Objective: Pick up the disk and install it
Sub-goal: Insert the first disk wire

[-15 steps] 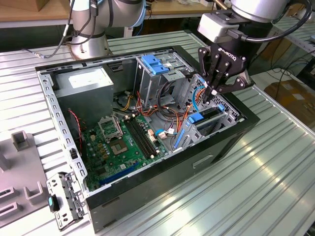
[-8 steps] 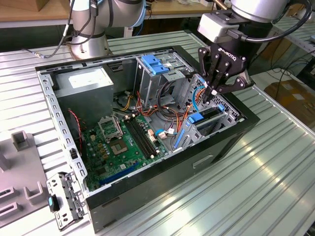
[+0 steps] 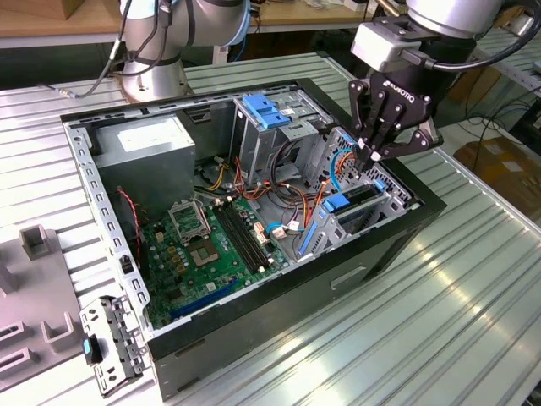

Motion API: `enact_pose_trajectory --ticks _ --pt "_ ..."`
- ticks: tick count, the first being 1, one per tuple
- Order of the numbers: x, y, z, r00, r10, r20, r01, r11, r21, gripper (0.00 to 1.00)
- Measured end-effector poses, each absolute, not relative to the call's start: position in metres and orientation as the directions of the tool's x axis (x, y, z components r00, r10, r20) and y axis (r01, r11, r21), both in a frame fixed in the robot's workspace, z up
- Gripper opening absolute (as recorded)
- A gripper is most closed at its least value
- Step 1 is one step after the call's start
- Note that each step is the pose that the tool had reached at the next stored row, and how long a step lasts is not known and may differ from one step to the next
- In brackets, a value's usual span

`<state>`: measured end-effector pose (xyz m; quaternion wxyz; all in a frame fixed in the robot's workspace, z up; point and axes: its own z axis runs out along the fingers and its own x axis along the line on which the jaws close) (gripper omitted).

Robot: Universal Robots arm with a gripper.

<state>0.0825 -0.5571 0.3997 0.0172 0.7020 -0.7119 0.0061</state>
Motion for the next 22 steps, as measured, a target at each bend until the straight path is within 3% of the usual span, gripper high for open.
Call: enact_pose_trajectory --ticks 22 --pt "0.117 -0.553 0.399 0.154 -0.988 0.033 -0.988 -0.153 0.017 0.11"
